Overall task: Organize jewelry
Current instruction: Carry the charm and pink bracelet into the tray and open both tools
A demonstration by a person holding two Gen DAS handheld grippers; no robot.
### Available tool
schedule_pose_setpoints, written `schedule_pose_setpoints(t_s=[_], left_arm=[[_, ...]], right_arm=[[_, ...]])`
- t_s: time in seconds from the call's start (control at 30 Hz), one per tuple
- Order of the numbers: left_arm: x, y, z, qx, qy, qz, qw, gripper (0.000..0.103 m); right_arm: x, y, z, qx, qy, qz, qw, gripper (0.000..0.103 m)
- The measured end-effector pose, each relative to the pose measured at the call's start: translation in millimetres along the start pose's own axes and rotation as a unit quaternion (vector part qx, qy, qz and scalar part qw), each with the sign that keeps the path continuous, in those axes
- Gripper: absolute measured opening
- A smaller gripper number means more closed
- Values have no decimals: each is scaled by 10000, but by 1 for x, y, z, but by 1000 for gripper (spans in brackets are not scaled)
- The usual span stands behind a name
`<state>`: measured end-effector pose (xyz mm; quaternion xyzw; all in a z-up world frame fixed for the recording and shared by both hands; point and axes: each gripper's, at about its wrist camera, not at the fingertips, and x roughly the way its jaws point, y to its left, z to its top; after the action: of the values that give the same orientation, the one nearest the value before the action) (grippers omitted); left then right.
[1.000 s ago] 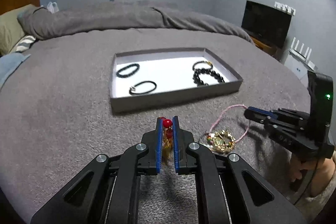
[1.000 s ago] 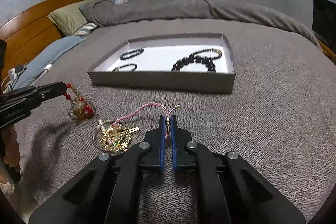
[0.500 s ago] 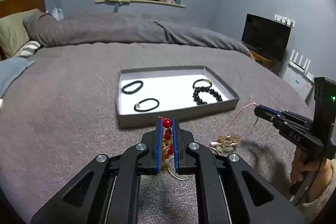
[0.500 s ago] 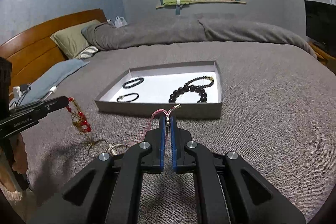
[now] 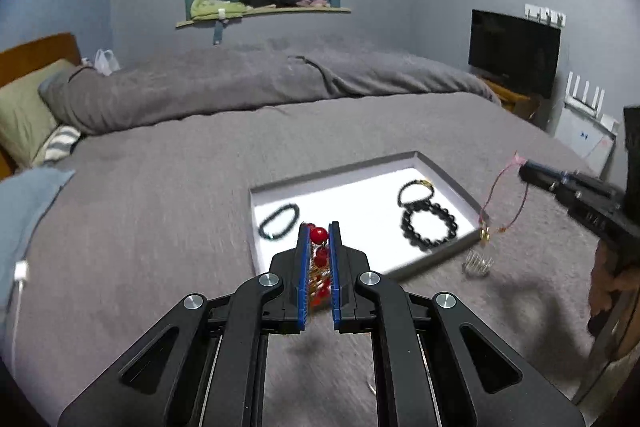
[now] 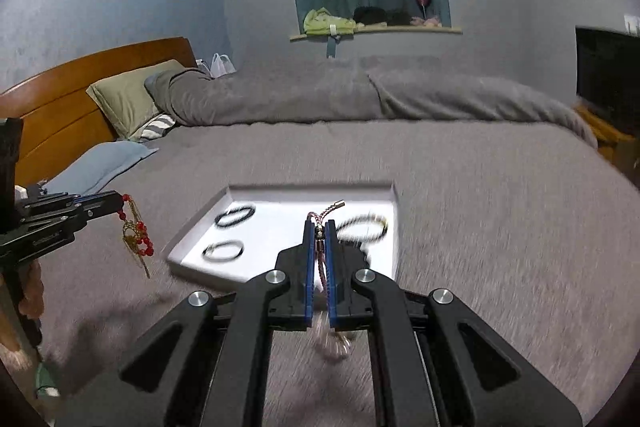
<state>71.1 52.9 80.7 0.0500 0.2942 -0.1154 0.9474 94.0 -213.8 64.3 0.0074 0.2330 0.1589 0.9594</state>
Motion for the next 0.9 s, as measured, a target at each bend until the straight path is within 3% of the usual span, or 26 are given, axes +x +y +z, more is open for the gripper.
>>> schedule_pose_setpoints(t_s=[0.23,0.47,0.63,0.9], left_arm=[[33,11,43,188,-70,90,9998,10],[88,3,62,373,145,49,9992,10],[138,5,60,170,533,-395,9977,10],[206,3,42,99,1278,-199,9916,10]], right_arm=[[39,0,35,-280,-136,-74,9995,5],[106,10,48,-435,100,-10,9990,5],[150,6,51,-381,429,81,9983,5],[201,3,39,-542,1273,-293,9899,5]])
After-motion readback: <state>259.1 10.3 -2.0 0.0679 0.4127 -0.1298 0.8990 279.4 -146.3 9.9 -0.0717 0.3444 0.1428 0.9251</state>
